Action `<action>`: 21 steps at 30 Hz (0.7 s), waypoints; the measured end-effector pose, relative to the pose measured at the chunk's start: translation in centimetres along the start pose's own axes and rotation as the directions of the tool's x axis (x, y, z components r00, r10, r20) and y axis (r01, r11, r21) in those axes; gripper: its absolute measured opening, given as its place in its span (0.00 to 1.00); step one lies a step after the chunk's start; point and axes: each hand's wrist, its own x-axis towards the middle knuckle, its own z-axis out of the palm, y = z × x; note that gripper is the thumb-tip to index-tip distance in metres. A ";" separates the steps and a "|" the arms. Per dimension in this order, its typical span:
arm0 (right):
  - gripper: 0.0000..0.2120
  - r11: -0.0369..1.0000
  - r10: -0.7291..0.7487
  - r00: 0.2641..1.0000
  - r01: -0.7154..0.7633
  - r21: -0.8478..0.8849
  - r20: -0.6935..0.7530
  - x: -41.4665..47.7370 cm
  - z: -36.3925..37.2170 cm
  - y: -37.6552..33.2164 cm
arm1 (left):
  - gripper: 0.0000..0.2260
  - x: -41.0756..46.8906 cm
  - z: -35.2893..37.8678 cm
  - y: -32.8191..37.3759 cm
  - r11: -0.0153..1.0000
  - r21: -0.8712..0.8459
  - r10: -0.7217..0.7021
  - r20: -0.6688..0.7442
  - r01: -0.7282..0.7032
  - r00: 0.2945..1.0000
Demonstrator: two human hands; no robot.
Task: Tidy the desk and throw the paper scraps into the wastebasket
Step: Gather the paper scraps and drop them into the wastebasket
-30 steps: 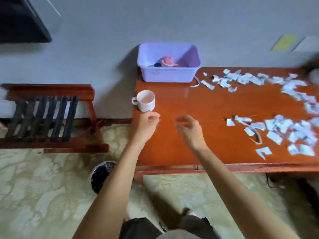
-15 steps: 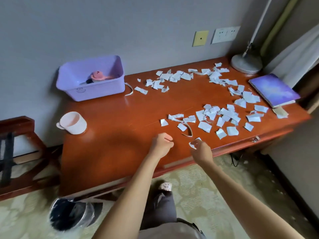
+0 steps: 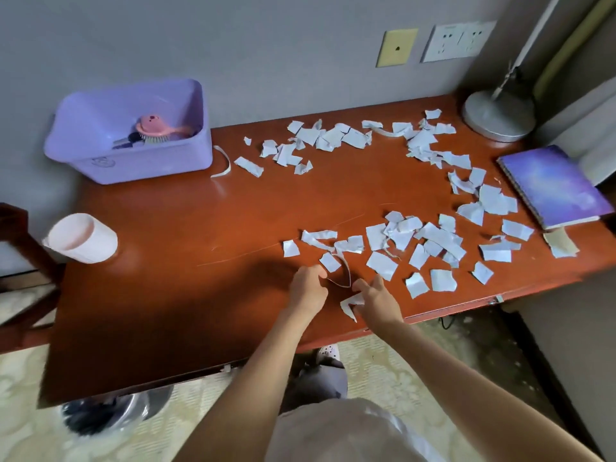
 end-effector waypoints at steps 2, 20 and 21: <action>0.11 1.000 -0.027 0.999 0.027 -0.011 0.020 1.0 -0.3 0.4 | 0.15 0.7 0.9 0.3 0.998 0.054 0.027 -0.012 -0.027 1.000; 0.05 0.908 -0.418 0.907 0.416 0.056 0.054 8.0 -5.7 2.2 | 0.07 4.8 1.5 4.1 0.996 -0.094 -0.014 -0.101 0.004 0.995; 0.05 0.911 -0.410 0.910 0.405 0.082 0.056 8.3 -5.7 2.2 | 0.07 4.8 1.4 4.4 0.994 -0.106 -0.005 -0.093 -0.005 0.996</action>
